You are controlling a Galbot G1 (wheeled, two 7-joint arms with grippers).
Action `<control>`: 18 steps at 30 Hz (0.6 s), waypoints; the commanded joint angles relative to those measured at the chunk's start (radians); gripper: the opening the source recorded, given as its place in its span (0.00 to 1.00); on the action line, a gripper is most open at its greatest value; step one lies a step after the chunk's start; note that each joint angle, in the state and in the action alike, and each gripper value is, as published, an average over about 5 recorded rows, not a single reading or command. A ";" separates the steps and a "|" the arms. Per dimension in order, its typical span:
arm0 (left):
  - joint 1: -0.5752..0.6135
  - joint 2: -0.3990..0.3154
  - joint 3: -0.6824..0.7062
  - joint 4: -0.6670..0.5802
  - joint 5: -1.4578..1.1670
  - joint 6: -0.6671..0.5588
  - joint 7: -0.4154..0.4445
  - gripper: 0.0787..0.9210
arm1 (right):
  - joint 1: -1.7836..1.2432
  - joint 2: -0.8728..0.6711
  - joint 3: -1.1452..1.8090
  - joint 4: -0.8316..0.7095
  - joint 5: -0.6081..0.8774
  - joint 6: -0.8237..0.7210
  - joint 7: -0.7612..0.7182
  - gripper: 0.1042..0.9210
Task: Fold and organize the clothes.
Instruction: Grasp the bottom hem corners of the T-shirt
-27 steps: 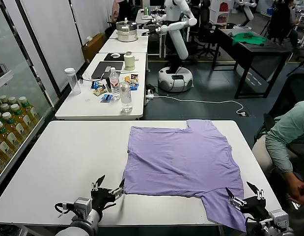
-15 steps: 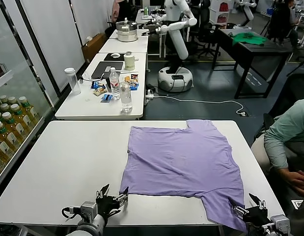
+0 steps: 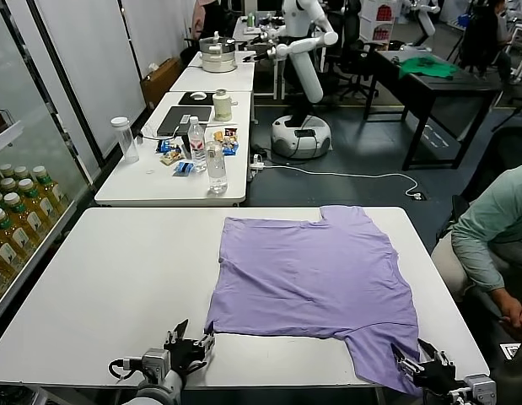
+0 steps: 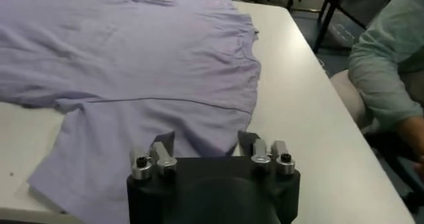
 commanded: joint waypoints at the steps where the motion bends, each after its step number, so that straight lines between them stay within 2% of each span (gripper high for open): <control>1: -0.001 -0.012 0.028 0.011 0.018 0.009 -0.005 0.44 | -0.001 0.001 -0.006 -0.006 0.018 0.003 -0.001 0.31; 10: -0.013 -0.028 0.020 0.007 0.071 0.008 0.009 0.13 | 0.003 0.003 0.005 0.029 0.015 0.020 -0.017 0.04; 14: 0.044 0.007 -0.042 -0.070 0.074 0.008 0.015 0.02 | -0.052 0.002 0.048 0.116 0.014 0.015 -0.017 0.01; 18: 0.181 0.069 -0.118 -0.177 0.046 0.005 0.016 0.01 | -0.153 0.011 0.099 0.201 0.003 0.008 -0.016 0.01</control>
